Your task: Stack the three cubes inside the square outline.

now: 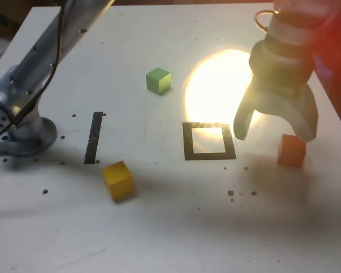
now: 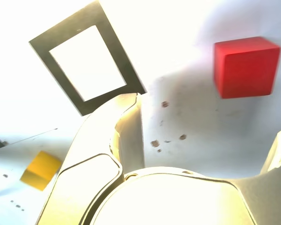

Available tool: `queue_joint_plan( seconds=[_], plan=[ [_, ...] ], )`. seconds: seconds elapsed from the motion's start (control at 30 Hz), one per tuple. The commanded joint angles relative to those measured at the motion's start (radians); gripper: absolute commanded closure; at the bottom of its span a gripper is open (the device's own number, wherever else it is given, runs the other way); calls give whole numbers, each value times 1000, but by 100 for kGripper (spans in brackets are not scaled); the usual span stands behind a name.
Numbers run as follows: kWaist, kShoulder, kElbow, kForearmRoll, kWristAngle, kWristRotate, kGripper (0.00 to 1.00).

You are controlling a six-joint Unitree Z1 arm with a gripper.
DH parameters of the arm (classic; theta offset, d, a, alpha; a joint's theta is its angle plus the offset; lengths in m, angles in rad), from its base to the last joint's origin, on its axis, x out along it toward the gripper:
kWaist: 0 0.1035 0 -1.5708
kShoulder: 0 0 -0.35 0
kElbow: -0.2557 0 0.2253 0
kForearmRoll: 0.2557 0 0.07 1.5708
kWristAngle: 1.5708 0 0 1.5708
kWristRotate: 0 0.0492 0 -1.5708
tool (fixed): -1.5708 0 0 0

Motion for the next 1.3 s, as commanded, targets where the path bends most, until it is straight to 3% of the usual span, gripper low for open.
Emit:
queue_joint_plan(
  seconds=[0.0,0.33,0.77,1.27],
  plan=[
    [-1,31,-35,13,-7,6,2],
    [2,142,-178,30,-43,20,5],
    [29,199,-218,31,-66,26,16],
    [34,217,-230,29,-52,13,70]
  ],
)
